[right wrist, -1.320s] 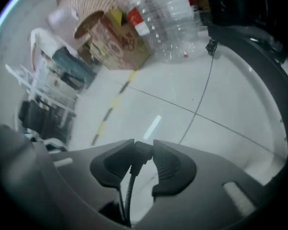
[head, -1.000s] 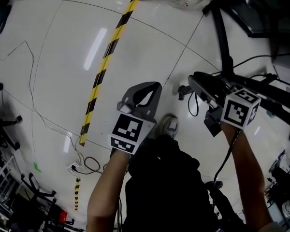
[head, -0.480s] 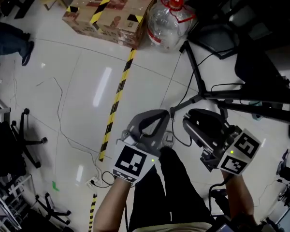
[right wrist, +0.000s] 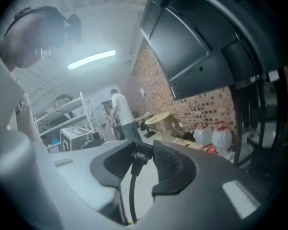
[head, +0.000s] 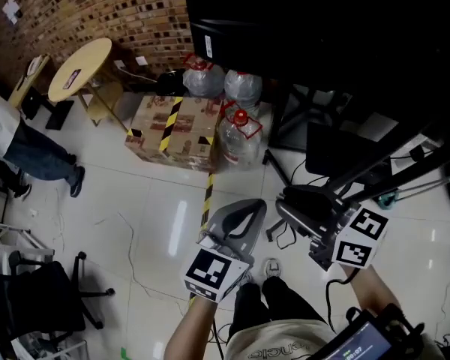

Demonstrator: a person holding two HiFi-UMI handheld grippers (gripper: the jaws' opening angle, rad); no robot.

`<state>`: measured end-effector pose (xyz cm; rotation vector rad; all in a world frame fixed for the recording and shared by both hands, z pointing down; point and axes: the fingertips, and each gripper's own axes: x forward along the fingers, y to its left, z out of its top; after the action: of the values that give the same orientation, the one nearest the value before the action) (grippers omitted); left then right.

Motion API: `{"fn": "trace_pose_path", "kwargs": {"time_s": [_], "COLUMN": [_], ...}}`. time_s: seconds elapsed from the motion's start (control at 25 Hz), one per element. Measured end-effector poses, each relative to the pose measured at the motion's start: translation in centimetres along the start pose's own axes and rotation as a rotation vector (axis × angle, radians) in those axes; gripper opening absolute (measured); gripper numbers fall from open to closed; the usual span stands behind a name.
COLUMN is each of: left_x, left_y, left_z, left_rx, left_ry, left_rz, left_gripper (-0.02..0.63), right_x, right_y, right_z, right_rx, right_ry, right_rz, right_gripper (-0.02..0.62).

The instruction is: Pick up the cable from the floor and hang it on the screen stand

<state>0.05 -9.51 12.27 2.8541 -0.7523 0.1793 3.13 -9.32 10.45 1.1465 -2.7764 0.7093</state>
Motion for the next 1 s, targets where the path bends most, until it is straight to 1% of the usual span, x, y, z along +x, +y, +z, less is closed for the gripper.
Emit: {"fn": "trace_pose_path", "kwargs": {"time_s": [0.16,0.36,0.44,0.52,0.64,0.72,0.8,0.92,1.0], "left_x": [0.7,3.2,3.2,3.5,5.1,6.1,6.9,8.1,9.3], "left_y": [-2.0,-4.3,-5.3,-6.2,-7.1,-7.4,-7.8,-9.4,-10.4], "left_z": [6.4,13.2,15.9,19.2,25.3,29.2,33.6,41.4,46.9], "left_rx": [0.1,0.189,0.24,0.287,0.355,0.396,0.415,0.448,0.477], "left_ry": [-0.055,-0.148,-0.155,-0.177,-0.245,-0.269,-0.302,-0.364,-0.389], "left_rz": [-0.032,-0.111,-0.122,-0.141,-0.176,-0.171,-0.168,-0.165,-0.155], "left_gripper": [0.02,0.02,0.02,0.02,0.02,0.02,0.02,0.02,0.02], "right_x": [-2.4,-6.8,-8.1,-9.0,-10.8,-12.0,-13.4,-15.6,-16.8], "right_y": [2.4,2.1,2.7,3.4,3.1,2.7,2.8,4.0,4.4], "right_z": [5.4,12.1,14.6,18.0,24.9,29.6,34.6,42.5,47.8], "right_rx": [-0.094,-0.193,-0.216,-0.279,-0.399,-0.421,-0.426,-0.472,-0.497], "right_ry": [-0.059,-0.175,-0.181,-0.169,-0.181,-0.205,-0.236,-0.271,-0.278], "right_rz": [-0.025,-0.093,-0.099,-0.124,-0.214,-0.261,-0.296,-0.336,-0.364], "right_gripper": [0.124,0.124,0.124,0.125,0.124,0.124,0.125,0.124,0.124]}}
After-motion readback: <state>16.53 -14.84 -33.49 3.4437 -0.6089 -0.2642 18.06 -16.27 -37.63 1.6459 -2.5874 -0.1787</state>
